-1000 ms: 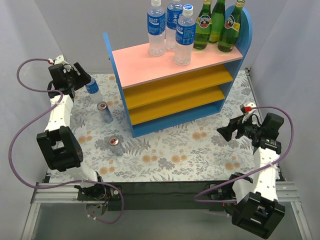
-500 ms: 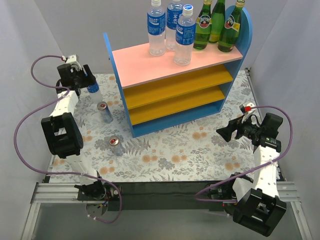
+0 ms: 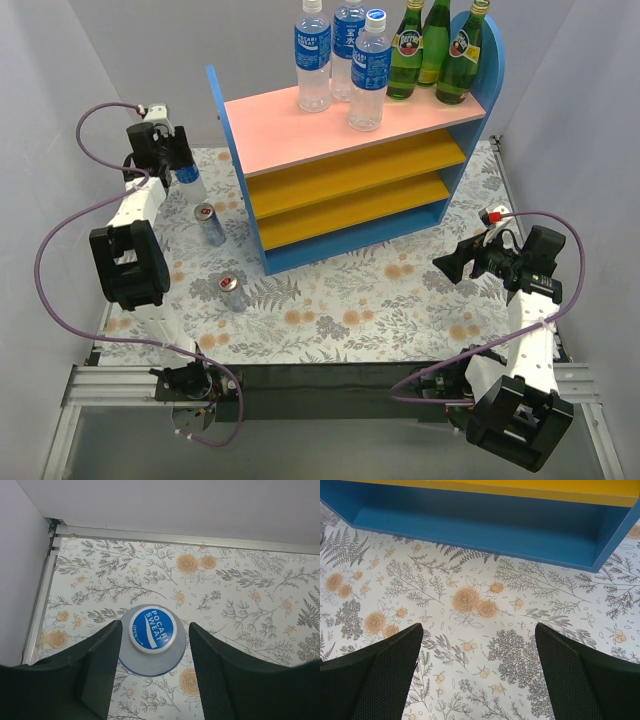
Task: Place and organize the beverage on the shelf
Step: Pick up the drink from the center of the board, then place the drink at the center of the board, then pick up the drink from the center of the board.
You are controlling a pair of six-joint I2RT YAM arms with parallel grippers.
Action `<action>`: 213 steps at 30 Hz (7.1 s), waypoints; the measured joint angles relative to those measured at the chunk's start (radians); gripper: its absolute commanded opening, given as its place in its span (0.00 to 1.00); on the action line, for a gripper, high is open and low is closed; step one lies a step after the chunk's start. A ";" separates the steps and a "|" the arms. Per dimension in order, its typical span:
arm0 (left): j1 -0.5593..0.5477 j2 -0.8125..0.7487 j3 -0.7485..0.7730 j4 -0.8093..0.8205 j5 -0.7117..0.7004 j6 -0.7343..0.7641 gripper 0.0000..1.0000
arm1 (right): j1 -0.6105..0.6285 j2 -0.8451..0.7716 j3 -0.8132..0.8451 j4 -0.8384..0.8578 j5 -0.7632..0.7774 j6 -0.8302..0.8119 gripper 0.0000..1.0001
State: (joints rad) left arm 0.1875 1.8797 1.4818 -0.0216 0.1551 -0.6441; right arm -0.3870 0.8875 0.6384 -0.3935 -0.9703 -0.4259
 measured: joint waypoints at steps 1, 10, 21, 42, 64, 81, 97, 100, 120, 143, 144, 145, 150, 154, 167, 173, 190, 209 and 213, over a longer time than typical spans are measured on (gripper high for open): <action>-0.003 0.001 0.001 0.001 -0.007 0.004 0.54 | 0.000 0.001 0.000 0.000 0.001 0.000 0.98; -0.028 0.015 0.008 0.039 -0.043 0.032 0.19 | 0.000 0.003 0.000 0.000 0.007 -0.001 0.98; -0.033 -0.019 -0.047 0.082 -0.092 0.018 0.00 | 0.000 0.003 0.000 0.000 0.007 -0.001 0.98; -0.037 -0.473 -0.299 -0.030 -0.256 0.016 0.00 | -0.005 0.003 0.000 0.000 0.001 -0.005 0.98; -0.147 -0.775 -0.244 -0.391 -0.150 -0.116 0.00 | -0.005 0.003 0.000 -0.008 -0.006 -0.010 0.98; -0.236 -0.931 -0.217 -0.511 0.006 -0.182 0.00 | -0.005 0.003 0.000 -0.008 -0.006 -0.019 0.98; -0.368 -1.054 -0.233 -0.631 0.118 -0.121 0.00 | -0.005 0.024 0.000 -0.008 0.005 -0.023 0.98; -0.400 -1.074 -0.275 -0.636 0.174 -0.100 0.00 | -0.005 0.024 0.000 -0.008 0.010 -0.023 0.98; -0.832 -1.003 -0.514 -0.413 0.388 -0.073 0.00 | -0.005 0.042 0.000 -0.008 0.026 -0.031 0.98; -1.267 -0.460 -0.531 0.135 -0.047 0.026 0.04 | -0.005 0.048 0.000 -0.008 0.025 -0.045 0.98; -1.268 -0.460 -0.531 0.134 -0.049 0.024 0.14 | -0.006 0.048 0.000 -0.008 0.025 -0.046 0.98; -1.270 -0.460 -0.531 0.135 -0.051 0.022 0.19 | -0.006 0.048 0.000 -0.008 0.025 -0.046 0.98; -1.270 -0.460 -0.532 0.137 -0.062 0.008 0.55 | -0.006 0.048 0.000 -0.010 0.013 -0.052 0.98; -1.270 -0.471 -0.532 0.196 -0.080 -0.017 0.69 | -0.006 0.048 0.000 -0.024 -0.013 -0.068 0.98; -1.270 -0.700 -0.645 0.224 -0.121 -0.064 0.71 | 0.156 0.122 0.094 -0.197 -0.101 -0.259 0.98; -1.271 -0.881 -0.827 0.251 -0.106 -0.117 0.72 | 0.405 0.117 0.208 -0.291 -0.096 -0.463 0.98; -1.271 -0.975 -1.132 0.499 -0.093 -0.113 0.73 | 0.763 0.291 0.342 -0.335 -0.066 -0.599 0.84; -1.271 -0.769 -1.187 0.782 -0.041 0.032 0.78 | 0.821 0.355 0.398 -0.348 -0.005 -0.538 0.01; -1.271 -0.634 -1.167 0.865 -0.032 0.066 0.78 | 0.826 0.351 0.438 -0.390 0.038 -0.527 0.01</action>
State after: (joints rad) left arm -1.0832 1.2461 0.3153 0.8433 0.1234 -0.5785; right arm 0.4393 1.2381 1.0760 -0.7834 -0.9325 -0.9531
